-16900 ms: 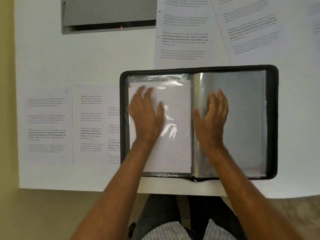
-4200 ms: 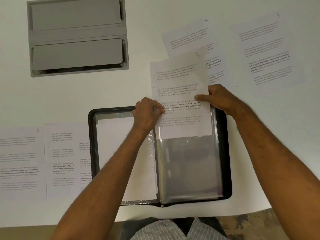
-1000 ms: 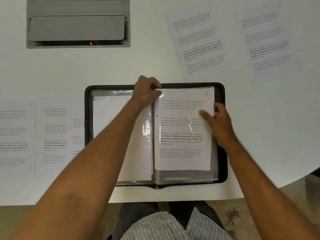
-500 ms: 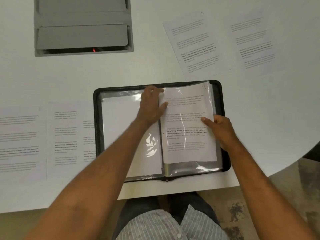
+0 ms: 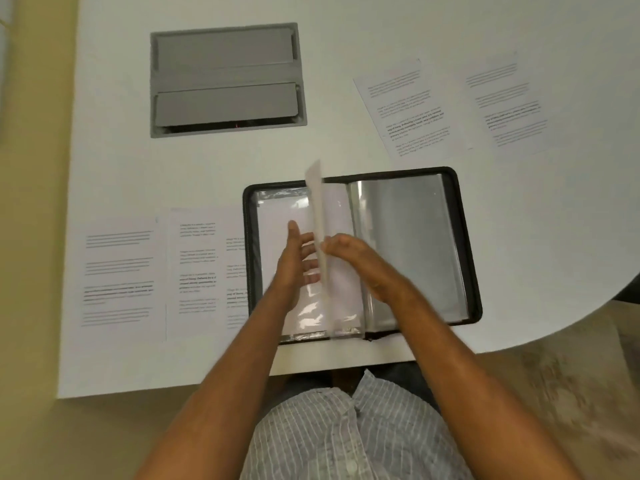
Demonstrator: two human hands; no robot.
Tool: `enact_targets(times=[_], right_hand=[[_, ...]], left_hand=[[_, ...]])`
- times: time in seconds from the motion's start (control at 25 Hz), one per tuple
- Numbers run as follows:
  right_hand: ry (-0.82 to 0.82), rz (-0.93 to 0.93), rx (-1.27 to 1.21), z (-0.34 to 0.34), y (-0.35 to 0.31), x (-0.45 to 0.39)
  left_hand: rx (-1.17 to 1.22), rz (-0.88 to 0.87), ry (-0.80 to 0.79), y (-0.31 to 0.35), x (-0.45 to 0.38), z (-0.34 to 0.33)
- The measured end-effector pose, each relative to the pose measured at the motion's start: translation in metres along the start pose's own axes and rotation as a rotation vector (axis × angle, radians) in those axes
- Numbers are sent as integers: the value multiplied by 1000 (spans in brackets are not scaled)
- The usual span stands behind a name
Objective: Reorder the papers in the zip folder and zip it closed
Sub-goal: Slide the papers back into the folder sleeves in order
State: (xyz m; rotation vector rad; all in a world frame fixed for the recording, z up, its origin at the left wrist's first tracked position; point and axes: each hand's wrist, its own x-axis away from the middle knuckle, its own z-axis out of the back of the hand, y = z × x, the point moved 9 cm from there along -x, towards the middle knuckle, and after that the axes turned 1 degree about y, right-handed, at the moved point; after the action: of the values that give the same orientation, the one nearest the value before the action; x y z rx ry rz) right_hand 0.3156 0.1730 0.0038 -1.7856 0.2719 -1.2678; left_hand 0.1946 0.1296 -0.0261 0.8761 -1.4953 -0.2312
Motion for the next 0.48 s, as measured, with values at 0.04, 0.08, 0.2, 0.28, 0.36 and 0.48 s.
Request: enact_targets(times=[0.04,0.08,0.2,0.28,0.36,0.48], right_hand=[[-13,3,21,-19,5,-2],[-20,7,51,-35,12,-4],[5,-27,187,-53,42,-7],[13,-48,277,-52,57,-6],[18,-54,337,-44,64,-8],[81,-3,374,-20,50,-30]], left_hand=[[46,4,27,-1,2,14],[85,2,39,0,5,25],[8,22,94,-4,2,52],[-158,43,150,-11,-7,71],[-221,-7,234,-14,-18,91],[-203,-66,257,-20,-34,110]])
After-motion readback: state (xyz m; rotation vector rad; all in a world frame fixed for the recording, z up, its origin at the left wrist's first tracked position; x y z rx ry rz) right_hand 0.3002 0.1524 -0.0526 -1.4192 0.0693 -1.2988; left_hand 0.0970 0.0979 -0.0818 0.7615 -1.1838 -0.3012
